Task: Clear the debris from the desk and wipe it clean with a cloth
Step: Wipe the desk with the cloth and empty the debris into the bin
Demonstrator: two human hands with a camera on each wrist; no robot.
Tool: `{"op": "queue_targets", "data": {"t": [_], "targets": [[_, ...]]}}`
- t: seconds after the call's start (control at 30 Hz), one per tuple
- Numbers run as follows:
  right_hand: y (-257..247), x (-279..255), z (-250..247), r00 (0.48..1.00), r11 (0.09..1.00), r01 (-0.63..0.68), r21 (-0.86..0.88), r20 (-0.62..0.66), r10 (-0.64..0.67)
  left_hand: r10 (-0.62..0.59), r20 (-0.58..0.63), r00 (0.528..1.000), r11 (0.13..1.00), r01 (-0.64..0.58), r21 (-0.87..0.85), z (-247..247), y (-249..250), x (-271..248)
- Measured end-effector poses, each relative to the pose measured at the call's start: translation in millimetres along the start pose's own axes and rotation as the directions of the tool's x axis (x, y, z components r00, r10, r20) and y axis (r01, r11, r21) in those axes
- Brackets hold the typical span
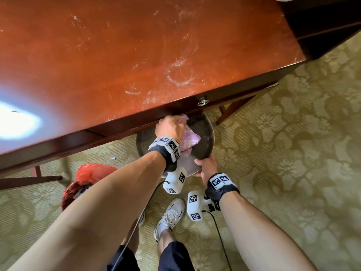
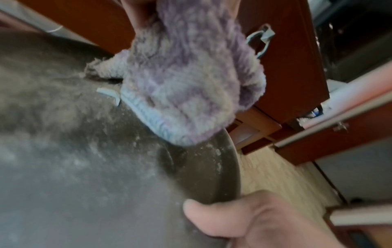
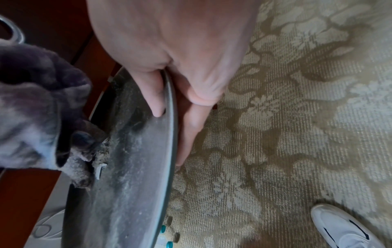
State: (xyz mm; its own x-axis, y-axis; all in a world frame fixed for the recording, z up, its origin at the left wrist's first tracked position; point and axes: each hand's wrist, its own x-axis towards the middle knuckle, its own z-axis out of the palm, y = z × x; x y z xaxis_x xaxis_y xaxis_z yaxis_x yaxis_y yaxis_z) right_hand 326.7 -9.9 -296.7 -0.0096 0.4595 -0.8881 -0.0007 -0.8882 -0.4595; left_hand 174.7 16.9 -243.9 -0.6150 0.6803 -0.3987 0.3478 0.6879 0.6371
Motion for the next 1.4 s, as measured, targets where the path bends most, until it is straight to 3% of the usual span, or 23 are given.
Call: {"op": "queue_targets", "data": {"t": [0.13,0.3,0.97,1.4], "targets": [[-2,3,-5,1.0,1.0,0.016,0.004,0.006,-0.017,0.089,0.142,0.986,0.984,-0.11,0.144,-7,2,2],[-1,-1,-4,1.0,0.999,0.028,0.018,0.008,-0.028,0.128,0.198,0.972,0.95,-0.178,0.258,-24,-10,-10],[30,-88,-46,0.996,0.996,-0.009,-0.085,-0.091,0.001,0.326,0.213,0.921,0.831,-0.386,0.4,-127,8,-58],[38,-152,-38,0.999,0.978,0.04,-0.206,0.024,-0.036,0.514,0.09,0.853,0.729,-0.489,0.479,-219,26,-72]]}}
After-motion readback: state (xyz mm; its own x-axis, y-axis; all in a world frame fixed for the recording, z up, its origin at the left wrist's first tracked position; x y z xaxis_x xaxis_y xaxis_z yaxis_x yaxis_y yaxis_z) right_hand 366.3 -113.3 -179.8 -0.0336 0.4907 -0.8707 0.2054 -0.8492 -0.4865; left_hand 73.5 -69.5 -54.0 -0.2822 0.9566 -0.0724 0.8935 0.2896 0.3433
